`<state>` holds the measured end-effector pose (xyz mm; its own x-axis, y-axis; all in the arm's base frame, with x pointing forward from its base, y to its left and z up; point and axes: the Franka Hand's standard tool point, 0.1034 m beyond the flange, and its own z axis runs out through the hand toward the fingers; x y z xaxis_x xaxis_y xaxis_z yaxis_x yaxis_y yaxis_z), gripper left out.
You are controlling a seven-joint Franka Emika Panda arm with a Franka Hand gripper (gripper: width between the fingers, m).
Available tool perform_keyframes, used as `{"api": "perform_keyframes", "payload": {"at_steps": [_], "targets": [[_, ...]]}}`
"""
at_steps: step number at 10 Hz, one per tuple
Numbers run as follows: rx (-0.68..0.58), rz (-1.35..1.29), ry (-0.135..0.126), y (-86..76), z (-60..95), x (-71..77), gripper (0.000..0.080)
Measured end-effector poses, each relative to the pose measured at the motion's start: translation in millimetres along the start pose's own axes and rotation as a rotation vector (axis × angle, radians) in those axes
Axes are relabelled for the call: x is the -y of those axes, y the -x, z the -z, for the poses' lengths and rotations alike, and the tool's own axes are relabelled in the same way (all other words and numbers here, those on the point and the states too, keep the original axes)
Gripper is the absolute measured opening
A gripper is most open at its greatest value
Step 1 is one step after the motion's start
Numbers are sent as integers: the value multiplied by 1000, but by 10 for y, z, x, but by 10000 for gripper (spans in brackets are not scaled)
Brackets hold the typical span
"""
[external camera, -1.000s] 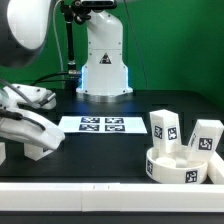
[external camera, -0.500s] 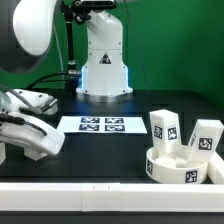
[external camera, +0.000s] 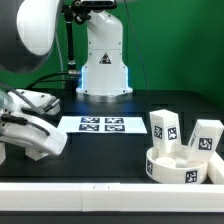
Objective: Assemble stool
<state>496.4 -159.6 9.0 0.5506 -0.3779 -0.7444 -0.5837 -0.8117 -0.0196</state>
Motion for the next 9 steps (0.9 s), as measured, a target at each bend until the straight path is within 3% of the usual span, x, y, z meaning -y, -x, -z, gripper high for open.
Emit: {"api": "perform_keyframes", "payload": {"at_steps": [1,2,3,6,9], "targets": [[-5,10,3,29,33,58,325],[-8,24,10,130,126,174,325],[8,42,20,354,269,363,325],[1,-32,28,599,457,693,327],[-53,-27,24,524,494,736,327]]}}
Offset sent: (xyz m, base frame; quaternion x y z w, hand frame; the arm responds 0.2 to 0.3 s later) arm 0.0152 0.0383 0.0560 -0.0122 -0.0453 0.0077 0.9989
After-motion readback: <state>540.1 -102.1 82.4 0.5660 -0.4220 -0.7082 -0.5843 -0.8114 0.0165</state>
